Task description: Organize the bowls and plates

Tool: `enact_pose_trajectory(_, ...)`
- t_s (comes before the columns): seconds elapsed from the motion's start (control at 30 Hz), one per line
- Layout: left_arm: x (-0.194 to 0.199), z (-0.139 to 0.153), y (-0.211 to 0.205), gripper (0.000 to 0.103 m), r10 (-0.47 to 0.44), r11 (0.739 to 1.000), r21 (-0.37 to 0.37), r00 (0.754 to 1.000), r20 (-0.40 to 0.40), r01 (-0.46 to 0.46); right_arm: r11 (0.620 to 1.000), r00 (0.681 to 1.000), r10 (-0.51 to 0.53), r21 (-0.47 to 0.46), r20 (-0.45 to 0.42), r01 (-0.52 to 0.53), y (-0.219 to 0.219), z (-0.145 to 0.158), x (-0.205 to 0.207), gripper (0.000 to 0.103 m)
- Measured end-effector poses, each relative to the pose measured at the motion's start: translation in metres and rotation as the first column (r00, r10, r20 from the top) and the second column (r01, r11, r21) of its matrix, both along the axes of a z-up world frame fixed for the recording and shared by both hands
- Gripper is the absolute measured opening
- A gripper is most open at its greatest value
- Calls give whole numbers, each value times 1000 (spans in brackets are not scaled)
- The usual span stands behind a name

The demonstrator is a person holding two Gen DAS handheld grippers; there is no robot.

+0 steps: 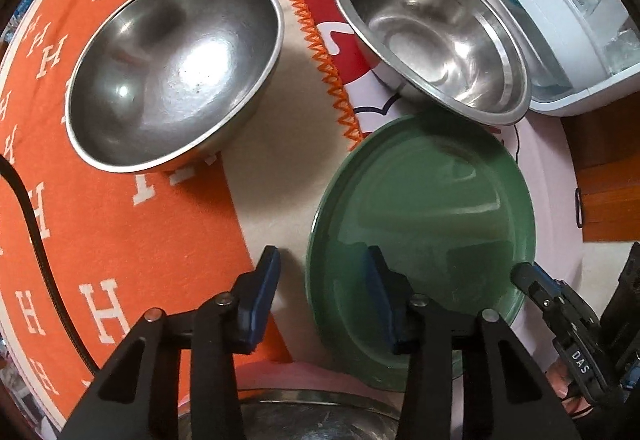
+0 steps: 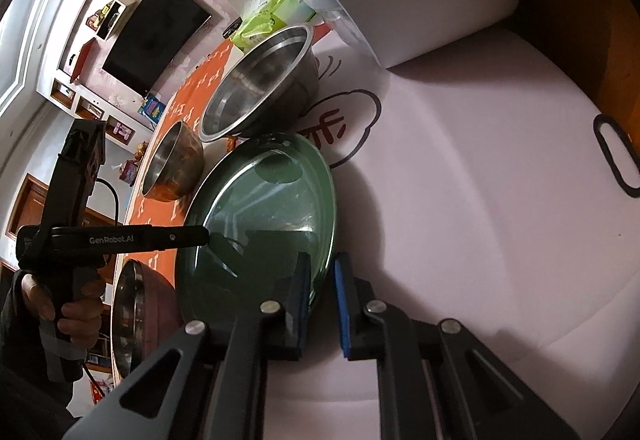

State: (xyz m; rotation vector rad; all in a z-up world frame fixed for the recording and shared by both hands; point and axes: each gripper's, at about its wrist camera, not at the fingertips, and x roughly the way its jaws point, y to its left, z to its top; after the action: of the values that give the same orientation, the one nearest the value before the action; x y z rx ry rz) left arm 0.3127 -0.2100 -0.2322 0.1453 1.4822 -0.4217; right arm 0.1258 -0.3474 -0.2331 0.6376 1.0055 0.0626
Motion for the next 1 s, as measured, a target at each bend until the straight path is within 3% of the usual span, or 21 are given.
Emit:
enact_pose_trajectory(0.27, 0, 2, -1, 28, -2, 999, -49, 1000, -9, 2, 1000, 1000, 3, 15, 1, -3, -1, -4, 2, 10)
enact_pose_trajectory(1.0, -16, 12, -20, 26, -42, 998, -44, 999, 1, 42, 998, 999, -18, 60, -31, 20, -16, -4, -9, 10)
